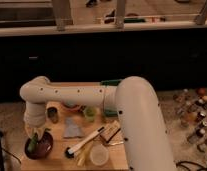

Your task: Place pepper in purple bowl

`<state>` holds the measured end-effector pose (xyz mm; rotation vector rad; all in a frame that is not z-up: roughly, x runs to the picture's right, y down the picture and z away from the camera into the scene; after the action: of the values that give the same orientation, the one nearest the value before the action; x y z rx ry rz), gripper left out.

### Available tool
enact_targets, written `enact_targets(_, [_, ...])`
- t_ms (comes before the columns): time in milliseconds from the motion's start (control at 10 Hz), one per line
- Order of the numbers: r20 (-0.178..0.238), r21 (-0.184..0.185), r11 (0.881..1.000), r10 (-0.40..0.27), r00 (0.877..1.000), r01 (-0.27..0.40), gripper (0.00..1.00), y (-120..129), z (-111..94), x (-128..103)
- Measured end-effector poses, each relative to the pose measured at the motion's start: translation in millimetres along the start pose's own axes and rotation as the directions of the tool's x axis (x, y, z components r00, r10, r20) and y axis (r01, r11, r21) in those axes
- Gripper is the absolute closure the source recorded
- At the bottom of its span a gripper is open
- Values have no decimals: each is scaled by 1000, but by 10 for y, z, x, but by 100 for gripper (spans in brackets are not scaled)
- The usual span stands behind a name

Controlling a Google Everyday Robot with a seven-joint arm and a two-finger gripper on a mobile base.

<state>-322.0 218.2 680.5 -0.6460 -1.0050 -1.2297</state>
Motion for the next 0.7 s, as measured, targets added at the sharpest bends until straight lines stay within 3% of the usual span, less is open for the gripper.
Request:
enact_targets(200, [3, 4, 1000, -1, 1000, 1, 21, -1, -4, -6])
enact_targets(700, [9, 8, 1000, 8, 1000, -8, 20, 0, -6, -3])
